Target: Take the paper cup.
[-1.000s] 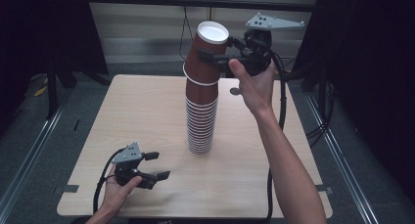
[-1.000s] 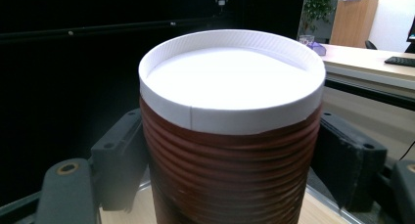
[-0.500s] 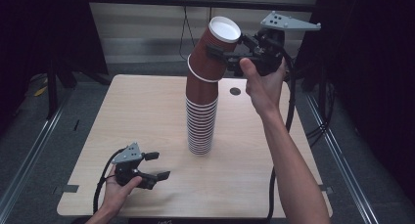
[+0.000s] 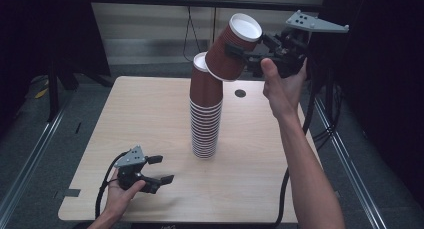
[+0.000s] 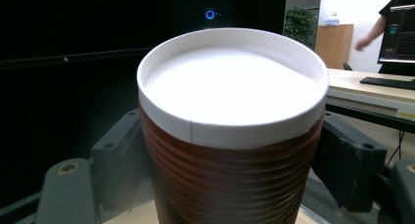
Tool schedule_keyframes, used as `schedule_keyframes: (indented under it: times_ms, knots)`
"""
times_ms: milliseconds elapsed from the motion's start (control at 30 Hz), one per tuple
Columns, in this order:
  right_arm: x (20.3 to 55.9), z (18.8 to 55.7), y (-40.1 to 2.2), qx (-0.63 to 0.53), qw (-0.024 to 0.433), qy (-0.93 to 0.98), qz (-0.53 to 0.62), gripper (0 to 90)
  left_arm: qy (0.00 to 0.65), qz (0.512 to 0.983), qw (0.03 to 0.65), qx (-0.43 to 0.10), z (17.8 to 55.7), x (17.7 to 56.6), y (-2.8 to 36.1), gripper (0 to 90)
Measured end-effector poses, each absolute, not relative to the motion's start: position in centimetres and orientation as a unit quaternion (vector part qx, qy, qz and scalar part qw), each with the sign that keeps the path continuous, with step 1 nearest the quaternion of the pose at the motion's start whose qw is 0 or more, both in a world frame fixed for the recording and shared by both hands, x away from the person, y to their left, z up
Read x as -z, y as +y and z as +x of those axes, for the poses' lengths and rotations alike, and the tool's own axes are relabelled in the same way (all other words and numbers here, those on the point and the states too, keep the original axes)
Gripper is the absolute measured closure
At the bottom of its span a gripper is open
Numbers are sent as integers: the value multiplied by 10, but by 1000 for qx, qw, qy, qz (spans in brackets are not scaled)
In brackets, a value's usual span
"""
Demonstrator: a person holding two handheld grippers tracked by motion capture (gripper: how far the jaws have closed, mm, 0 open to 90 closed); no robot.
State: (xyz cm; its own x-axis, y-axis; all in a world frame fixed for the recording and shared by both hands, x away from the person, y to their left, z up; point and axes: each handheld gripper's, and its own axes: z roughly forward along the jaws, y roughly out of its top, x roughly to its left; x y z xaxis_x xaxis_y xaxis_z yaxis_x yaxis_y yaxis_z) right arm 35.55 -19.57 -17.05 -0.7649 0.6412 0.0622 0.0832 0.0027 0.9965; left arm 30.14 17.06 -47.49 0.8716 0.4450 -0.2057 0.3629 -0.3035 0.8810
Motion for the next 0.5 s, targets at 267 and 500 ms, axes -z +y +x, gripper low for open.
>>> schedule_keyframes:
  times_ms: [267, 500]
  knots:
    - [169, 352, -206, -649, 222, 674, 276, 217, 251, 807, 534, -36, 302, 475, 170, 169]
    - [170, 349, -219, -643, 230, 672, 286, 218, 253, 804, 537, -36, 302, 475, 169, 168]
